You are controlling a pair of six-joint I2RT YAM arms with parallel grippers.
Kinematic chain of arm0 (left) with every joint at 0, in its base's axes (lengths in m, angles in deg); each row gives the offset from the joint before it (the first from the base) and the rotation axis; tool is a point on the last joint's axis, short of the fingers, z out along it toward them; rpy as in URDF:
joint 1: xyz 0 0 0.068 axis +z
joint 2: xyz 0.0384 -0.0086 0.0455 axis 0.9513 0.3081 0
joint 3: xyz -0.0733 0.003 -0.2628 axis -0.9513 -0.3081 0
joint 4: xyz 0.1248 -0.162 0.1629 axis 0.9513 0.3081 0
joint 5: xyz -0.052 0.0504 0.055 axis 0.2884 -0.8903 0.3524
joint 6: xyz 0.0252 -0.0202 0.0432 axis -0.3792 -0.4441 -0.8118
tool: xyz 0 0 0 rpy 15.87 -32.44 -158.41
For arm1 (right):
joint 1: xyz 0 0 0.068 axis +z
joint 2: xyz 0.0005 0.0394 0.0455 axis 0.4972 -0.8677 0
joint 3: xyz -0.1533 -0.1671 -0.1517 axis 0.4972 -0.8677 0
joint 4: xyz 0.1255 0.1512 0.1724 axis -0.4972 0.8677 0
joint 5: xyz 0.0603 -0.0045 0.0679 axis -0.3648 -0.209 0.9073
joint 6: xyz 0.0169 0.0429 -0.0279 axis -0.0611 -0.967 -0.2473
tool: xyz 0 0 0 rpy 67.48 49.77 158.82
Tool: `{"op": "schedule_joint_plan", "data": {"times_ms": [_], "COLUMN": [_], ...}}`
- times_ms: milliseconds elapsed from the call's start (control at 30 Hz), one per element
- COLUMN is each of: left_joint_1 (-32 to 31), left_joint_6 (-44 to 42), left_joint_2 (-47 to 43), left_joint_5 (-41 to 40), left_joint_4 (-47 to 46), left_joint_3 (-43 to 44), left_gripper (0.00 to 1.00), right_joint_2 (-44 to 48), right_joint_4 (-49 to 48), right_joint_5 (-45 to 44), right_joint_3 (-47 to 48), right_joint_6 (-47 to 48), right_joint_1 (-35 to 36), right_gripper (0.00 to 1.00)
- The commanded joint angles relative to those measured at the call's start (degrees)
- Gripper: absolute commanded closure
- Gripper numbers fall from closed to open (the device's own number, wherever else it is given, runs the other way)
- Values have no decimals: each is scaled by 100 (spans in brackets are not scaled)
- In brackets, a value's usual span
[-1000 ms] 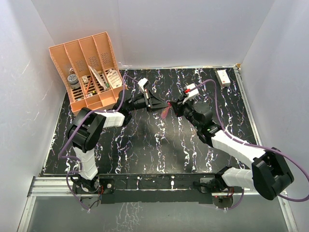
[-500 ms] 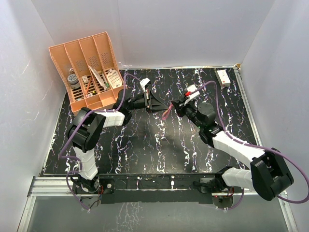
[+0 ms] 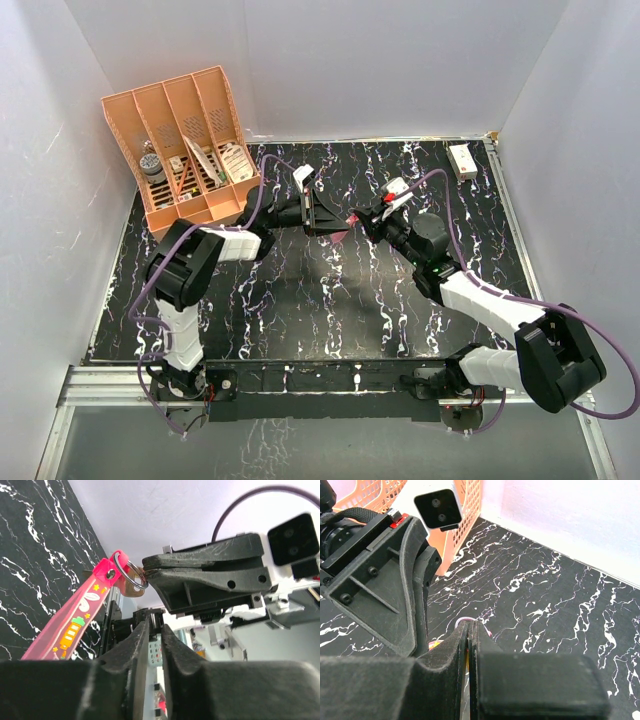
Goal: Put the keys on the keyring
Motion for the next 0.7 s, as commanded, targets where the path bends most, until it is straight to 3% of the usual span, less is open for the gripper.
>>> {"op": "schedule_joint_plan", "data": {"times_ms": [0,167,300,667], "left_joint_1": [52,13,-68,-248], "left_joint_6": [-1310,-3142,-3824,-3958], "left_joint_2": [-889,-1863,-2155,-2055], "left_joint_5": [-498,-1775,-2397,-2609], "left_joint_4": [1441,3817,4819,5171], "left_joint_3": [-50,-2,183,349], "left_gripper": [76,57,55,54], "right_joint_2": [56,86,150,235], "right_joint_4": [-120,96,206,-98], "right_joint_5": [-178,-340,-399,-395], "right_joint_3": [293,389,383,185], "right_joint_6": [-203,-818,-1229,-1816], "right_joint_1": [-36,-35,-37,-35], "right_gripper": [100,100,100,100]}}
